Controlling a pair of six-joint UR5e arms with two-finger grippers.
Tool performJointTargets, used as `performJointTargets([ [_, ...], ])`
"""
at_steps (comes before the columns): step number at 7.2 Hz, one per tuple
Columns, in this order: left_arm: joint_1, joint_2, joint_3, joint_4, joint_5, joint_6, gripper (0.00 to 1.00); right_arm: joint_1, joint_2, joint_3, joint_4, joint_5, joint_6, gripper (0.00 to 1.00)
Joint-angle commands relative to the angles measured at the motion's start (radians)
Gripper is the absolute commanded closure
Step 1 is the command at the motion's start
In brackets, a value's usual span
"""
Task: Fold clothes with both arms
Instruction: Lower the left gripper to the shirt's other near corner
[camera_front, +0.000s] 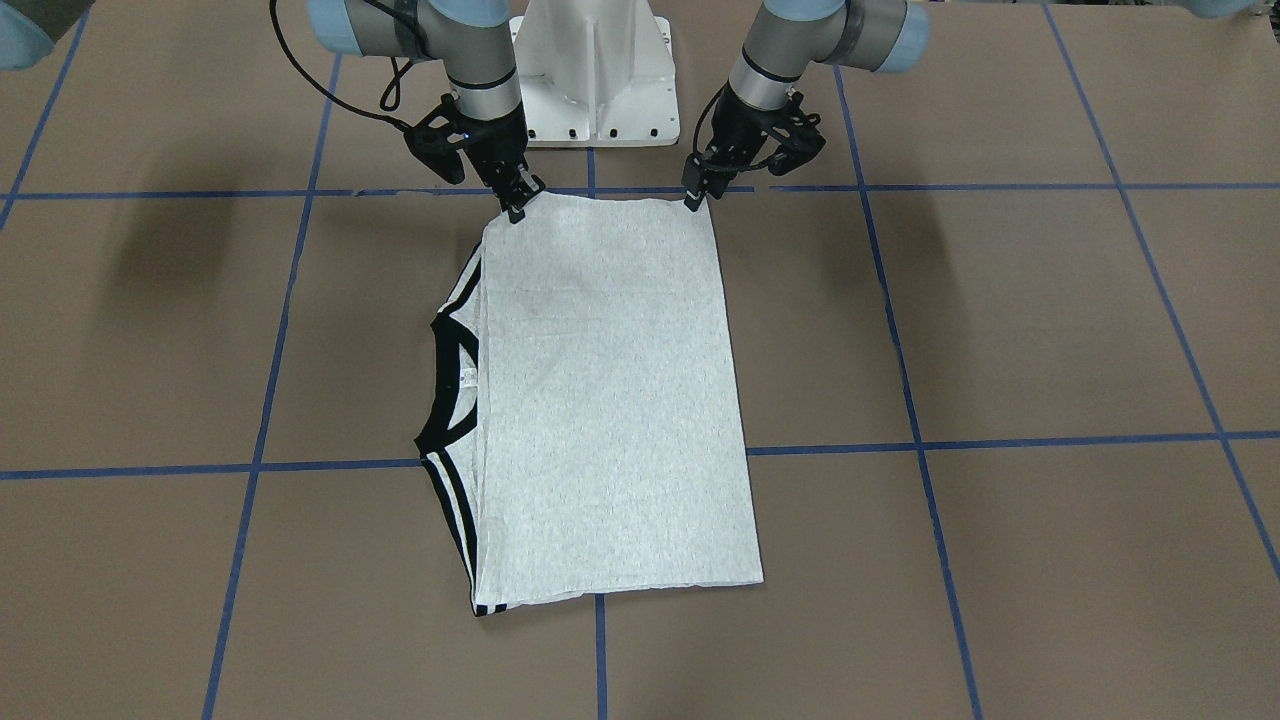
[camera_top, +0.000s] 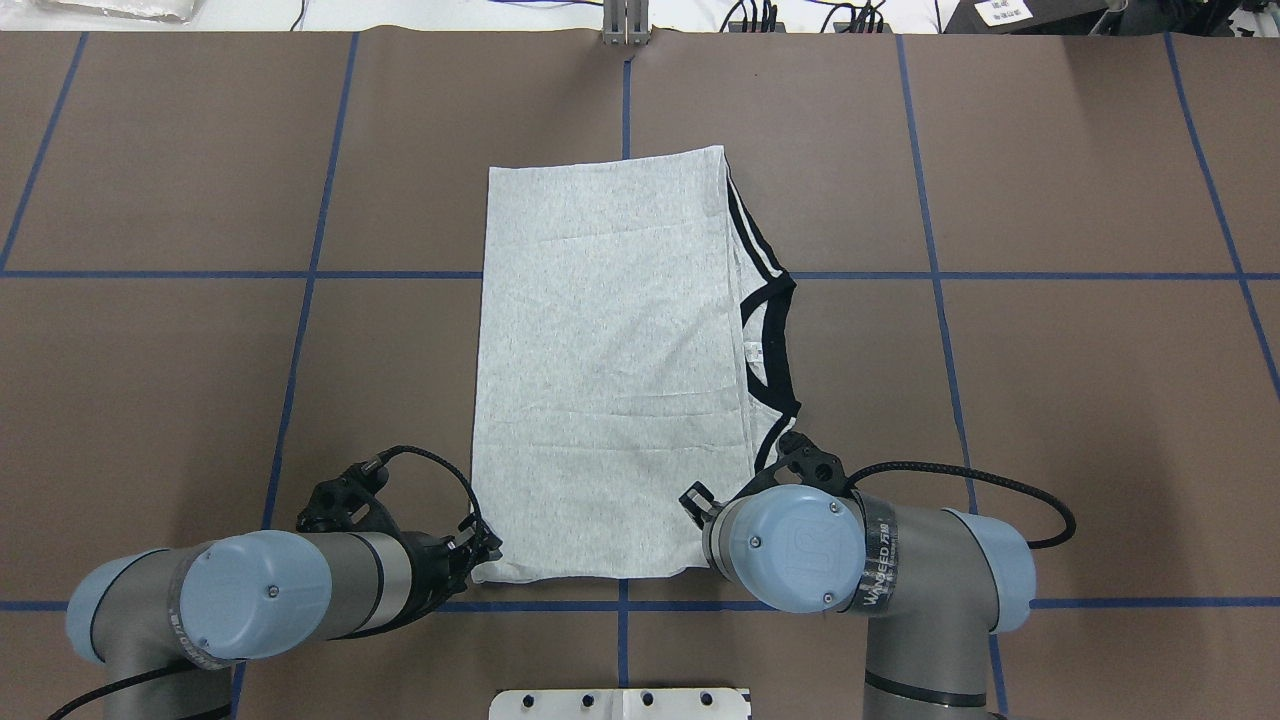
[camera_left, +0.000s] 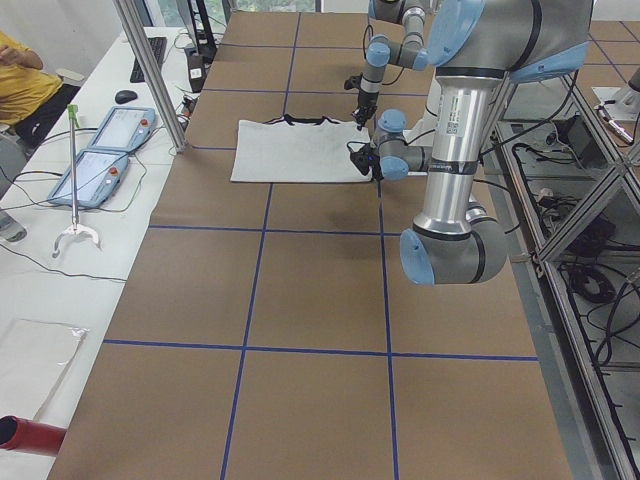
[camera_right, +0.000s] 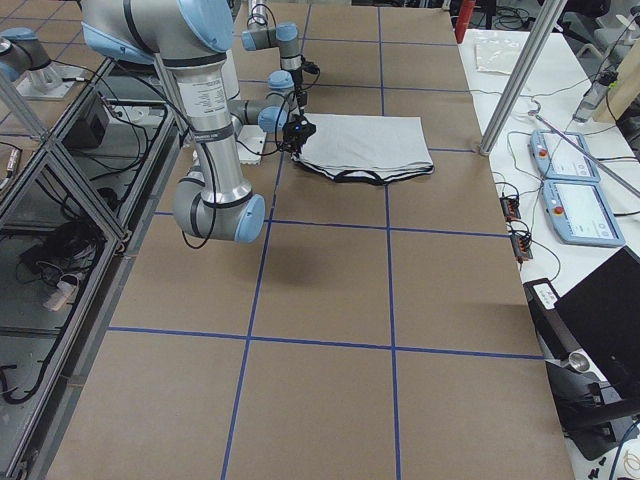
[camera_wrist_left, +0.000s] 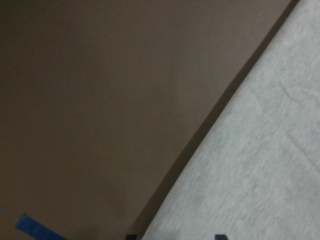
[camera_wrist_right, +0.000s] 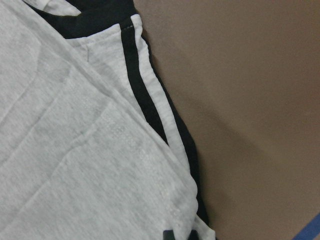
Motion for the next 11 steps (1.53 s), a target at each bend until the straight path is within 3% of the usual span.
performJointTargets([
  [1,0.003,0.0,0.007,0.0,0.002,0.0,0.53,-0.001,-0.003,0.007,0.0,-0.001,0.0,1.0],
  [2,0.003,0.002,0.007,0.0,0.002,0.001,0.85,0.0,-0.005,0.007,0.0,-0.001,-0.001,1.0],
  [3,0.003,0.002,0.007,0.0,0.002,0.001,1.0,0.0,-0.005,0.007,0.0,-0.001,-0.001,1.0],
  [6,0.002,-0.001,-0.009,0.0,0.003,0.001,1.0,0.0,-0.006,0.009,0.0,-0.001,0.0,1.0],
  [8,-0.001,0.003,-0.079,0.003,0.003,0.0,1.0,-0.001,-0.015,0.033,-0.002,-0.002,0.009,1.0],
  [11,0.04,-0.006,-0.274,0.201,0.0,-0.081,1.0,-0.052,-0.103,0.22,-0.002,-0.01,0.197,1.0],
])
